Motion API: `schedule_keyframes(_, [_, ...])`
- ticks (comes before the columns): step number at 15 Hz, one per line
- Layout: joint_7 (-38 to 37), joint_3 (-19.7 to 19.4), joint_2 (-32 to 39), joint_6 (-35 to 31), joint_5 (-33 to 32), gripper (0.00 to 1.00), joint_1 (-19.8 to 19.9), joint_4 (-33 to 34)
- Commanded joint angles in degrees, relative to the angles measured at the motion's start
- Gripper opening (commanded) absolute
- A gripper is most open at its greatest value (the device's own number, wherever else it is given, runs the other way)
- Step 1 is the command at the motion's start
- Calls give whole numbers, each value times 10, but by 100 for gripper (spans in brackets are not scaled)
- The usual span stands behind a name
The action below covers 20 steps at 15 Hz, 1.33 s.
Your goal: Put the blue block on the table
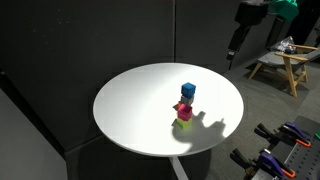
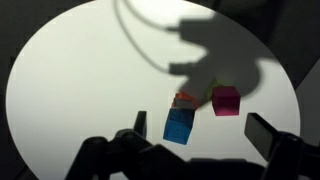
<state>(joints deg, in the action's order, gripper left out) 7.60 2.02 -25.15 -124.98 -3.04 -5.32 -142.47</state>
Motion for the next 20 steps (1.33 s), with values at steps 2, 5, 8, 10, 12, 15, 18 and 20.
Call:
schedule_keyframes(2, [-1,-4,61,-48,42,100,-8,28])
schedule_keyframes(5, [-3,-1,105,-75,55,100,-6,44])
schedule_keyframes(8, [-2,0,150,-95,60,100,-3,64])
schedule_keyframes(10, [-1,1,181,-103,62,100,-2,79])
schedule_keyframes(12, [3,2,208,-113,63,100,-1,93])
schedule_keyframes(15, [10,3,244,-131,69,100,1,112])
schedule_keyframes(18, [16,7,276,-151,73,100,2,129])
schedule_keyframes(20, [19,9,294,-163,74,100,3,140])
